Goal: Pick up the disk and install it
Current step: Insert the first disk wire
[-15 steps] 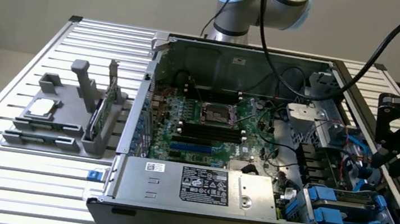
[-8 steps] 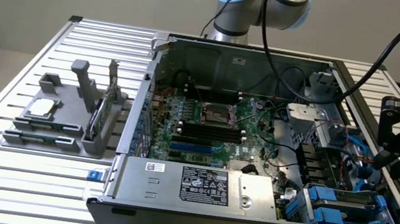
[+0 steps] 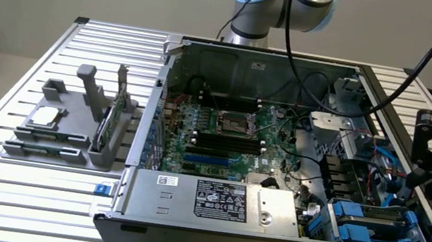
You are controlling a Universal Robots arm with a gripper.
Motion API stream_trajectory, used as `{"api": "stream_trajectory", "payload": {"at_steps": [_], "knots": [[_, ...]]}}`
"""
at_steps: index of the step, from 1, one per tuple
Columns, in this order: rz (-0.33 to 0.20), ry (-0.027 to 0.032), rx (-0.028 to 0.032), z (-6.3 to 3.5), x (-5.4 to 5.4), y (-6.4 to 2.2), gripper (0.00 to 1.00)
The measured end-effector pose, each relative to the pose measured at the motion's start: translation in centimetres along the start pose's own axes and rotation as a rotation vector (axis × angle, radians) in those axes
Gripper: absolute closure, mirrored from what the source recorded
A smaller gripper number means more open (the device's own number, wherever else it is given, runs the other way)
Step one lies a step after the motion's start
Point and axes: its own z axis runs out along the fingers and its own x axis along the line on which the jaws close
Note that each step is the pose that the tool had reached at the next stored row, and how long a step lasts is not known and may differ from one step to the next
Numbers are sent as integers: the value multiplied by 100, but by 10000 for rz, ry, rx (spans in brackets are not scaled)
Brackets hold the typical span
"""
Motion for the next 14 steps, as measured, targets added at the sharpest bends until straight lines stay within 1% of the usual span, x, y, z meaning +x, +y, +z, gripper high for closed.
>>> {"api": "stream_trajectory", "payload": {"at_steps": [3, 14], "knots": [[314, -21, -15, 22, -5, -10, 69], [1727, -116, -84, 113, -18, -31, 69]]}}
